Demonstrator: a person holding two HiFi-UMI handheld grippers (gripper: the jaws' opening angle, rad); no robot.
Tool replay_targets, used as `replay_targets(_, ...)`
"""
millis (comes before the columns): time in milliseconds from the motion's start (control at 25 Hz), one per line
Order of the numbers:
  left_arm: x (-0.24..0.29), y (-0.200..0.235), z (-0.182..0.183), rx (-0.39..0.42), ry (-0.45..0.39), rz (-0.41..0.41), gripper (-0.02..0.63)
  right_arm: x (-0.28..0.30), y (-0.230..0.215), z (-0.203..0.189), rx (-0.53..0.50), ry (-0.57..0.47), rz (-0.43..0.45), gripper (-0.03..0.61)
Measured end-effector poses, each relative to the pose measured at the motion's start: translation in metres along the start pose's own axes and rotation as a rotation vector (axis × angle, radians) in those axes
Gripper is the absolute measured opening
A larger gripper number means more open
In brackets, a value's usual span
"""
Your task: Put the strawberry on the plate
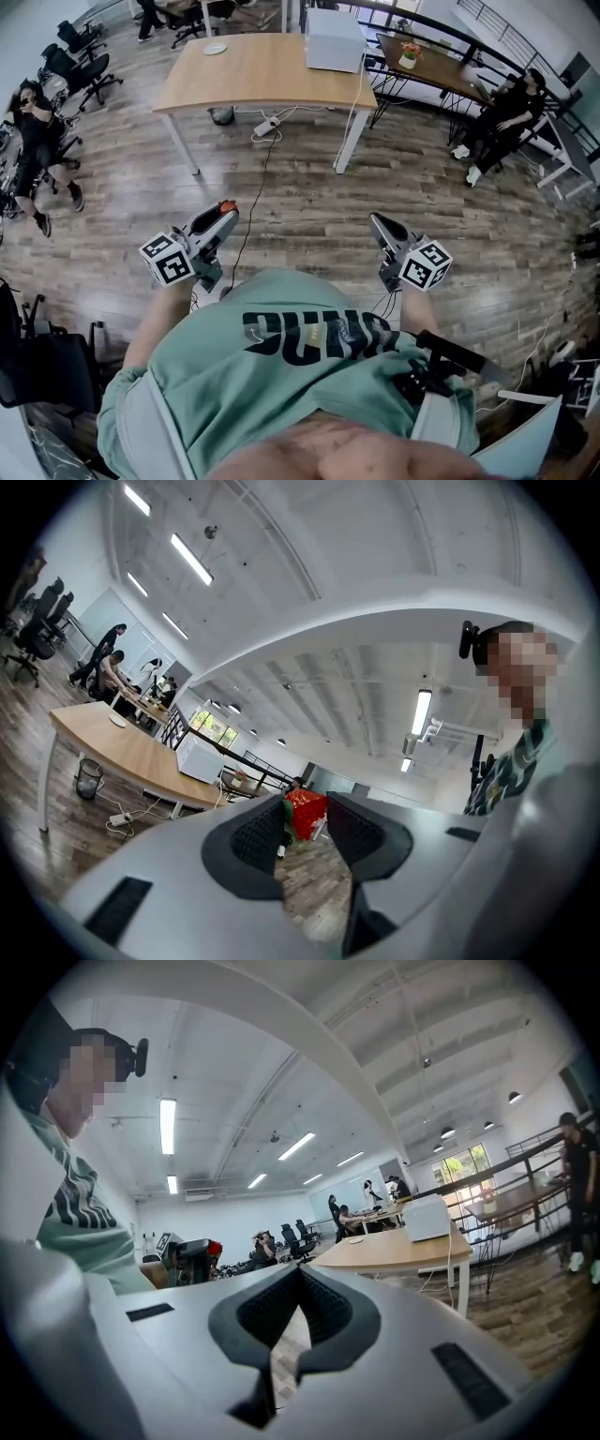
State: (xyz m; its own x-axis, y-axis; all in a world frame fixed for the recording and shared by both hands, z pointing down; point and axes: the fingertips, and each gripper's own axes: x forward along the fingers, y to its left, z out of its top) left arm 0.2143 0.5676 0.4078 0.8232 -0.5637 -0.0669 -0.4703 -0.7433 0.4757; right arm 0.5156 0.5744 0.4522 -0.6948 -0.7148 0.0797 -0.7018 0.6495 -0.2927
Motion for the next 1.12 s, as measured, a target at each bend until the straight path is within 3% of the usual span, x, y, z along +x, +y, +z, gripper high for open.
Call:
replay_targets(240,-0.036,0.073,0.038,0.002,-0.019,-0.028,0.144,0.085,0.030,0.014,-0.029,0.007,-0.025,0.006)
replay_targets(520,-0.096,0.160,0.101,0.017,-0.039,-0.051,0.144,0.212,0.089,0.030,-0.067,0.000,0.015,0.006)
replay_targets(800,-0.159,0.237,0.132,-0.023,-0.072,-0.006,0.144,0.320,0.127,0.033,-0.108,0.058,0.057,0.006)
replay_targets(1120,-0.190,0.285,0.147,-0.039,-0.116,0.056,0.144,0.386,0.131,0.040,-0.129,0.084,0.089,0.006)
